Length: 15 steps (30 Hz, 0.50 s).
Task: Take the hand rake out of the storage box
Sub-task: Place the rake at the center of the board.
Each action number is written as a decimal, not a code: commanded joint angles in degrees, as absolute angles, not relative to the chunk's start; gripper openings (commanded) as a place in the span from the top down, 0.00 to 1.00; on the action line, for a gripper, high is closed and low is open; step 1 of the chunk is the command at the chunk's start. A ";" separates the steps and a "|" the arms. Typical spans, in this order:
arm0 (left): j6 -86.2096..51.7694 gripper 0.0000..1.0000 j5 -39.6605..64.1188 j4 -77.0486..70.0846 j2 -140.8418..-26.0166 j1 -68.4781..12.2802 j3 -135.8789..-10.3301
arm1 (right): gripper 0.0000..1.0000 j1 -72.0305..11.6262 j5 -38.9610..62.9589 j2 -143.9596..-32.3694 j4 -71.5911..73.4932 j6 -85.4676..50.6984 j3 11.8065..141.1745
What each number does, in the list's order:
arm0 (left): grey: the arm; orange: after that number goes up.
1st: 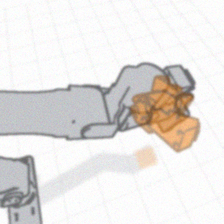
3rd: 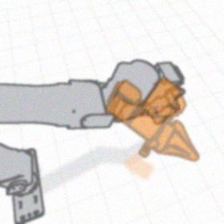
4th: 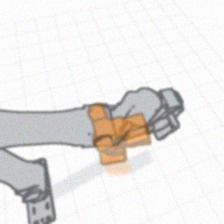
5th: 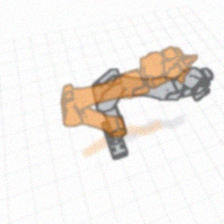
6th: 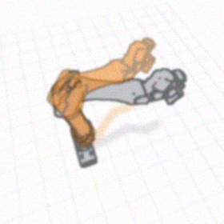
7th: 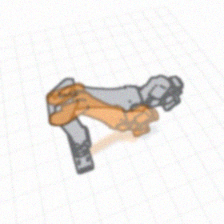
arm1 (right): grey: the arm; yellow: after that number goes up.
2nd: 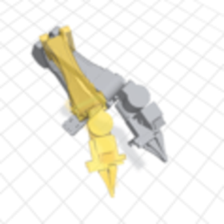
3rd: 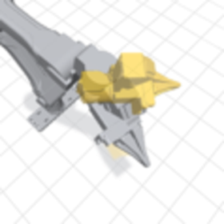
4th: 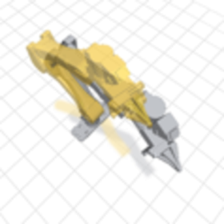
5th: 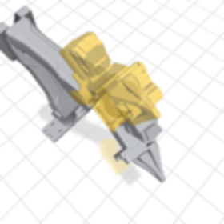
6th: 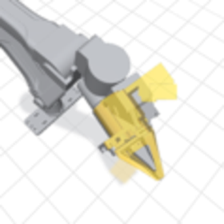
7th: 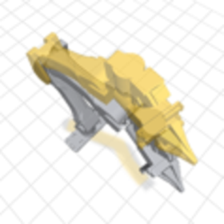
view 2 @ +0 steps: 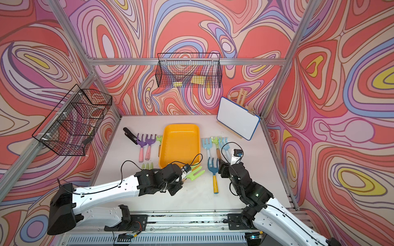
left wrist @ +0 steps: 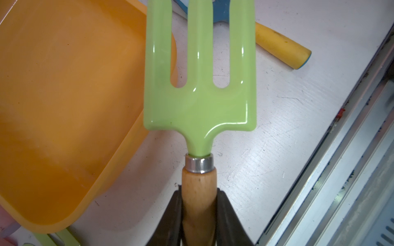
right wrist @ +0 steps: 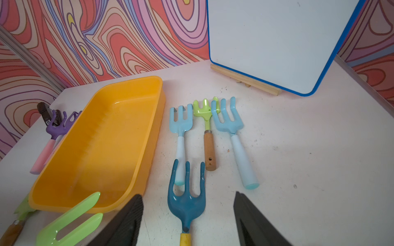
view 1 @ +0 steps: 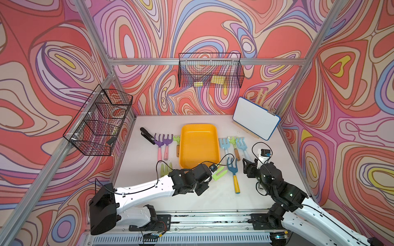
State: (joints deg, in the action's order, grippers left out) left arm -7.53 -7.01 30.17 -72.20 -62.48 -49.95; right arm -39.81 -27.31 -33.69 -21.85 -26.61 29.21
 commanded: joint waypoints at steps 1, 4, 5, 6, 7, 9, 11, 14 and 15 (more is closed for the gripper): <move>-7.93 0.96 -7.05 29.71 -72.14 -63.46 -51.20 | 0.28 -39.64 -28.21 -33.67 -21.96 -26.81 28.41; -7.65 0.96 -8.32 30.65 -73.50 -64.76 -52.13 | 0.28 -39.64 -28.49 -33.72 -21.84 -26.80 28.26; -7.56 0.96 -8.60 30.61 -73.80 -64.97 -52.04 | 0.28 -39.64 -28.56 -33.80 -21.74 -26.81 28.21; -7.56 0.96 -8.70 30.30 -73.89 -65.12 -51.78 | 0.28 -39.64 -28.56 -33.95 -21.75 -26.81 28.21; -7.39 0.96 -8.70 29.87 -74.07 -65.13 -51.36 | 0.28 -39.64 -28.72 -34.20 -21.74 -26.81 28.30; -7.13 0.96 -8.70 29.10 -74.18 -65.21 -50.70 | 0.28 -39.64 -28.91 -34.61 -21.71 -26.86 28.39; -6.95 0.96 -8.42 28.84 -74.27 -65.21 -50.47 | 0.28 -39.59 -29.13 -35.02 -21.69 -26.81 28.53; -6.52 0.97 -7.67 28.81 -74.26 -65.21 -50.47 | 0.28 -39.59 -29.31 -35.33 -21.64 -26.63 28.57; -6.38 0.97 -7.50 28.96 -74.27 -65.21 -50.53 | 0.28 -39.64 -29.44 -35.34 -21.56 -26.69 28.59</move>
